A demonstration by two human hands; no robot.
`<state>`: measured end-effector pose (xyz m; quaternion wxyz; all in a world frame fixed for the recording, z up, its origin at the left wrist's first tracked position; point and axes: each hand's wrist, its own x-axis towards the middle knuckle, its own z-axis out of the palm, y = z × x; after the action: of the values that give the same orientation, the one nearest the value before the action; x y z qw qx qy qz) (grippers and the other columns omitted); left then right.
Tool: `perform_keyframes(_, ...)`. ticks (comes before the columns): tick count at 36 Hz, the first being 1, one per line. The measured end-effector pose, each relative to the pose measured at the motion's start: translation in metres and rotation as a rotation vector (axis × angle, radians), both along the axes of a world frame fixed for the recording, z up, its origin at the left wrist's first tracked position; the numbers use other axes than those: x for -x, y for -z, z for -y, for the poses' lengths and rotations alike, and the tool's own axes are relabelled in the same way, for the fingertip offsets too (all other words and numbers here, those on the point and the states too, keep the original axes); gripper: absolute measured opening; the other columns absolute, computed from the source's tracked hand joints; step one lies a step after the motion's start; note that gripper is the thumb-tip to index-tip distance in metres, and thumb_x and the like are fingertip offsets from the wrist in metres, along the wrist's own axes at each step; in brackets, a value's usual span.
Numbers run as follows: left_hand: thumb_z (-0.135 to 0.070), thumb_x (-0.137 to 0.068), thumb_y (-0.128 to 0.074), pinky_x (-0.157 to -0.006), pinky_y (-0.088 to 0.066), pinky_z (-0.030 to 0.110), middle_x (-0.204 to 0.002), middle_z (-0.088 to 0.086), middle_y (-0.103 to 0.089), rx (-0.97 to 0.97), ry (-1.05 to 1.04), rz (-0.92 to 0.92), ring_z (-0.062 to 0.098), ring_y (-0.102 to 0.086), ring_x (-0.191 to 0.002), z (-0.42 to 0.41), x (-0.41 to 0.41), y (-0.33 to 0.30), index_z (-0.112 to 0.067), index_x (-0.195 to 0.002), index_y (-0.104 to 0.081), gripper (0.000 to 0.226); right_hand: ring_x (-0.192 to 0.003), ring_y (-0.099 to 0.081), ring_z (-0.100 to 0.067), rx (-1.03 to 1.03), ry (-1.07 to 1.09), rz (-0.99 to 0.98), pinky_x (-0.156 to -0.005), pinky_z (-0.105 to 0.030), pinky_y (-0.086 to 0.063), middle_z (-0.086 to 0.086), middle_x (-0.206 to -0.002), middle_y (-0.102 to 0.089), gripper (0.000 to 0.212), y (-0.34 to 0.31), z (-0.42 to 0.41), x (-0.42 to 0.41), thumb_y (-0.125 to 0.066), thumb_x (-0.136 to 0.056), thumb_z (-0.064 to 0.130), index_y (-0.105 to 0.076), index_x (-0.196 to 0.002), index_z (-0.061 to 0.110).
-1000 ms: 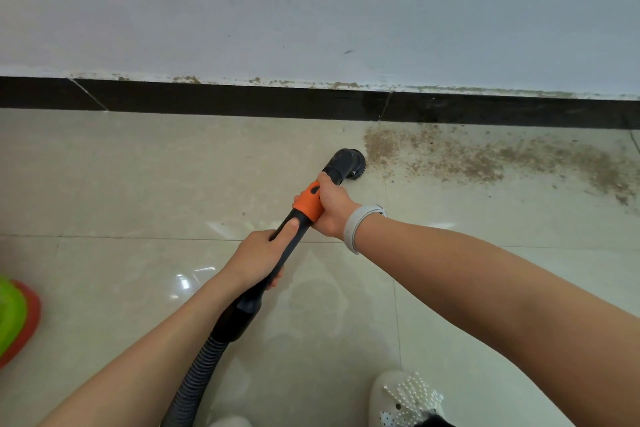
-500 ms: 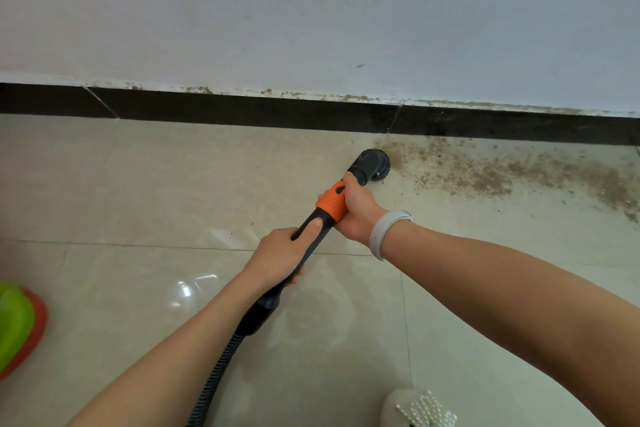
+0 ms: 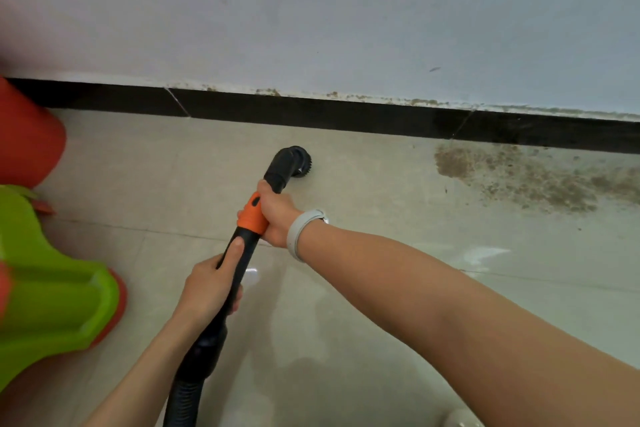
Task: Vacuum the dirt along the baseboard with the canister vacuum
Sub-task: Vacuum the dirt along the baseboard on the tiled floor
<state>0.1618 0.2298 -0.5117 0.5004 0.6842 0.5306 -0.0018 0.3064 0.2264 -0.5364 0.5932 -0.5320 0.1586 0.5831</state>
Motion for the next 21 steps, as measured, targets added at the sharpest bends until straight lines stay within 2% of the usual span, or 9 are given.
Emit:
perform_keyframes(3,-0.049,-0.098,-0.043,-0.042,-0.04,0.024,-0.05,0.014,-0.053,0.038,-0.021,-0.004,0.022,-0.048,-0.041,-0.005,0.007,0.003,-0.005,-0.067,-0.051,0.054,-0.064,-0.061,-0.023,0.024,-0.049,0.023,-0.088,-0.045,-0.054,-0.01,-0.077,-0.057,0.029,0.004,-0.013,0.008,-0.048,-0.1,0.034,-0.042,-0.111,0.008)
perform_keyframes(5,-0.05,-0.098,-0.042,-0.041,-0.039,0.024,-0.05,0.014,-0.052,0.073,-0.029,-0.009,0.022,-0.047,-0.04,-0.007,0.006,0.004,-0.005,-0.068,-0.05,0.054,-0.064,-0.06,-0.022,0.042,-0.058,0.033,-0.092,-0.047,-0.053,-0.009,-0.075,-0.057,0.029,0.006,-0.015,0.008,-0.047,-0.1,0.035,-0.042,-0.111,0.009)
perform_keyframes(11,-0.052,-0.097,-0.043,-0.048,-0.042,0.028,-0.055,0.016,-0.053,0.154,-0.021,0.0,0.025,-0.048,-0.045,-0.005,-0.008,0.007,-0.006,-0.07,-0.051,0.054,-0.065,-0.061,-0.022,0.063,-0.027,0.05,-0.088,-0.044,-0.054,-0.009,-0.076,-0.056,0.028,0.01,-0.008,-0.006,-0.046,-0.101,0.035,-0.041,-0.109,0.008)
perform_keyframes(14,-0.053,-0.097,-0.042,-0.05,-0.043,0.029,-0.055,0.015,-0.055,0.17,0.021,-0.006,0.026,-0.05,-0.046,-0.001,-0.017,0.008,-0.004,-0.073,-0.051,0.055,-0.075,-0.065,-0.026,0.088,-0.01,0.067,-0.088,-0.044,-0.054,-0.01,-0.078,-0.057,0.03,0.011,0.001,-0.015,-0.046,-0.101,0.036,-0.043,-0.107,0.008)
perform_keyframes(18,-0.054,-0.096,-0.042,-0.048,-0.043,0.029,-0.056,0.015,-0.055,0.21,0.046,-0.012,0.025,-0.05,-0.046,0.01,-0.031,0.011,-0.005,-0.076,-0.052,0.054,-0.065,-0.061,-0.023,0.11,0.032,0.066,-0.08,-0.042,-0.054,-0.01,-0.079,-0.056,0.026,0.015,0.019,-0.031,-0.046,-0.101,0.033,-0.044,-0.096,0.008)
perform_keyframes(21,-0.056,-0.095,-0.043,-0.05,-0.044,0.029,-0.057,0.014,-0.056,0.226,0.087,-0.01,0.025,-0.051,-0.046,0.02,-0.043,0.014,-0.006,-0.076,-0.052,0.054,-0.064,-0.06,-0.023,0.124,0.059,0.071,-0.073,-0.041,-0.053,-0.011,-0.08,-0.056,0.025,0.016,0.034,-0.043,-0.047,-0.101,0.032,-0.044,-0.095,0.008)
